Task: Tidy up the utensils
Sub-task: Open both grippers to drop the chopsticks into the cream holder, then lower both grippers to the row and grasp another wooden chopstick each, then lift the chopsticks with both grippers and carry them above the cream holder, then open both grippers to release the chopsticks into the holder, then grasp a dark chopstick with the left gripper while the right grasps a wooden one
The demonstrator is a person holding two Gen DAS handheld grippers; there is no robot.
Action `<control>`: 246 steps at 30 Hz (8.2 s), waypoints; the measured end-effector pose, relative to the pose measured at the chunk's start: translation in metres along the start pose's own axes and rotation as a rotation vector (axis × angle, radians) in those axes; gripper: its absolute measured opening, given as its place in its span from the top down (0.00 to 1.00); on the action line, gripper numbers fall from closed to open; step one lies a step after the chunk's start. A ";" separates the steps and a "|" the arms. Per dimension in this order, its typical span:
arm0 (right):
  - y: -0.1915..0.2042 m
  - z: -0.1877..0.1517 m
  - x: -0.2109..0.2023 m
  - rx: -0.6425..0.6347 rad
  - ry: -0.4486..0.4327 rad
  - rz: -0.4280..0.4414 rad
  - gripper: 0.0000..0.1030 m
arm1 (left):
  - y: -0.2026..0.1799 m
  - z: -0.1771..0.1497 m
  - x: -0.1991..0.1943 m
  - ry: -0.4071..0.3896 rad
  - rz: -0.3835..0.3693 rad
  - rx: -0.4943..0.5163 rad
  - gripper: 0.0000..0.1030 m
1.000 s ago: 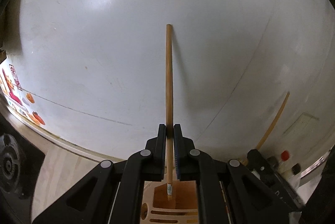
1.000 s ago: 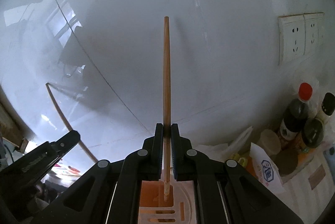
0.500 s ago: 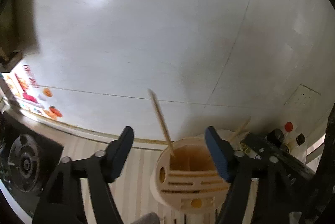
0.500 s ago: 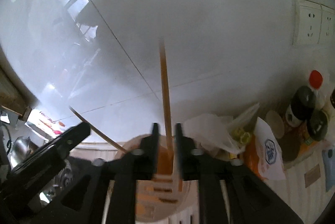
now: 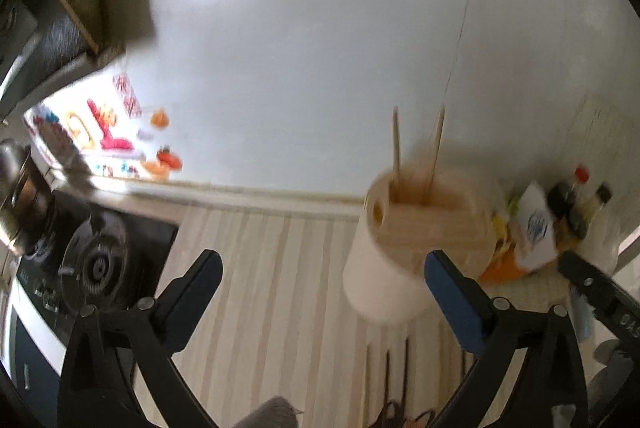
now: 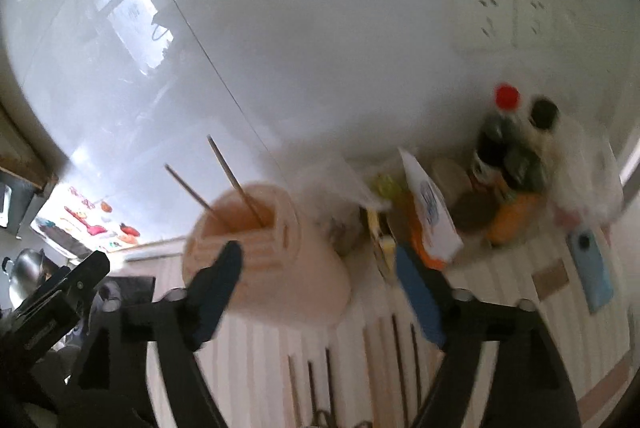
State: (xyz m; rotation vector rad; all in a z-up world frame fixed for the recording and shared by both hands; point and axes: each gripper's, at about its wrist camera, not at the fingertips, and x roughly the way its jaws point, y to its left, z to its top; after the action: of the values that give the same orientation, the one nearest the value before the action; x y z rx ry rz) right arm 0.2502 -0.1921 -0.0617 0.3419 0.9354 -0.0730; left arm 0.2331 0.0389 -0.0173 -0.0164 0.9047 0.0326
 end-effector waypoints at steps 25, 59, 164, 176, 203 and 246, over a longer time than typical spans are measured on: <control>-0.085 -0.156 0.098 0.011 0.510 -0.117 0.75 | -0.062 -0.193 0.155 0.597 -0.051 0.103 0.86; -0.060 -0.192 0.152 -0.118 0.793 -0.215 0.93 | -0.038 -0.194 0.160 0.660 -0.192 0.192 0.47; 0.044 0.070 0.055 -0.106 -0.099 0.100 0.65 | -0.002 0.066 0.020 -0.049 -0.190 -0.006 0.19; -0.014 0.011 -0.012 0.001 -0.084 -0.009 0.19 | 0.004 -0.015 0.020 0.011 -0.078 -0.019 0.00; -0.097 -0.169 0.135 -0.014 0.527 -0.100 0.79 | -0.087 -0.182 0.169 0.542 -0.076 0.164 0.96; -0.045 -0.207 0.157 -0.234 0.784 -0.280 0.92 | -0.023 -0.213 0.155 0.616 -0.038 0.121 0.97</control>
State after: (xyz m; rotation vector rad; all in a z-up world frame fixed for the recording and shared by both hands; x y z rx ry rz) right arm 0.1736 -0.1554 -0.3113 0.0039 1.7490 -0.0867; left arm 0.1619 0.0132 -0.2709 0.0725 1.5203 -0.0667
